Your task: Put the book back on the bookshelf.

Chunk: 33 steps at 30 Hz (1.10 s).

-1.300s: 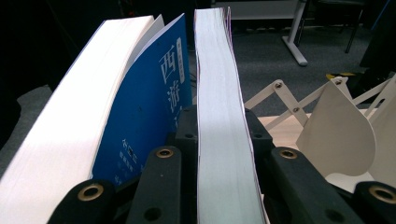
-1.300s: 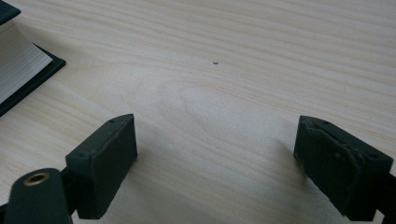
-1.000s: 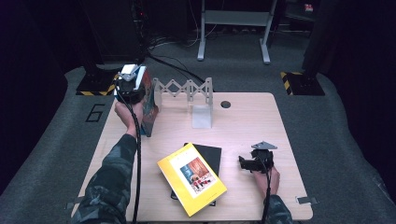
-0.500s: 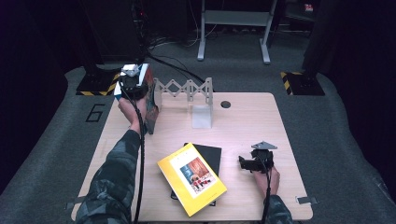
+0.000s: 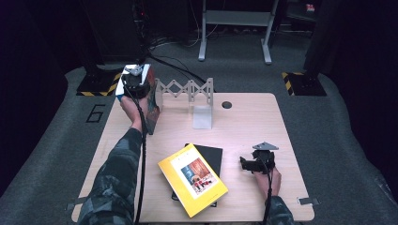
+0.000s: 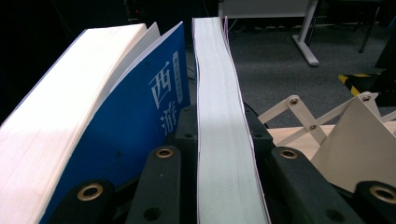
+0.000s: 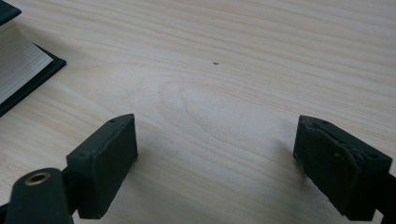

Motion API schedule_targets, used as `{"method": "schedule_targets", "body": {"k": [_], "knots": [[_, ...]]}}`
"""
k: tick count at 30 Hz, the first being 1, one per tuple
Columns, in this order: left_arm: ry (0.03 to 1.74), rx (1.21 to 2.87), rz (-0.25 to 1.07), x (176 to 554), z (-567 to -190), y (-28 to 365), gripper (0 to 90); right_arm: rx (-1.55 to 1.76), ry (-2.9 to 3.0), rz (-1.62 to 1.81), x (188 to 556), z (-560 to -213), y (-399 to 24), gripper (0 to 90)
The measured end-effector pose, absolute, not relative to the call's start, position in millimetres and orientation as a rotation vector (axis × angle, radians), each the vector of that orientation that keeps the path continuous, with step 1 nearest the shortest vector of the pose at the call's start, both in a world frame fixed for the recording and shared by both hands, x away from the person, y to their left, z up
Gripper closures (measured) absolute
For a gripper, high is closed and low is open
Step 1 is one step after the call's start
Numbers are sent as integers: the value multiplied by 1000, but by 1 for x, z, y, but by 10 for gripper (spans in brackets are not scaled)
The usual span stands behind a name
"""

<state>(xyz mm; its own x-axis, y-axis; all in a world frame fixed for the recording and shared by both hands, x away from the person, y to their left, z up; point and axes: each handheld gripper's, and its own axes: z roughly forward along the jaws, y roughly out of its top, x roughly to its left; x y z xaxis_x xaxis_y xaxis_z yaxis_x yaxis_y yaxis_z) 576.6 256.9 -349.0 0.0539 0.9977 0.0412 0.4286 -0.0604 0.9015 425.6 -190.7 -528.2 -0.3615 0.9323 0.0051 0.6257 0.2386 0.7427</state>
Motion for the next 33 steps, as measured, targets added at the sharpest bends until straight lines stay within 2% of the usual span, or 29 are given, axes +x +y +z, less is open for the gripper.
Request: {"method": "schedule_targets", "body": {"k": [8,16,24,33], "knots": [[1497,1558,967,571,-345,261,696,1420,2074,926,426,-528,-191,129],[1462,1556,965,553,-328,261,520,1420,2073,926,426,-528,-191,129],[1407,1583,909,528,-315,261,355,1421,2073,925,426,-528,-191,129],[1341,1633,881,498,-316,262,195,1429,2075,926,426,-528,-191,129]]}}
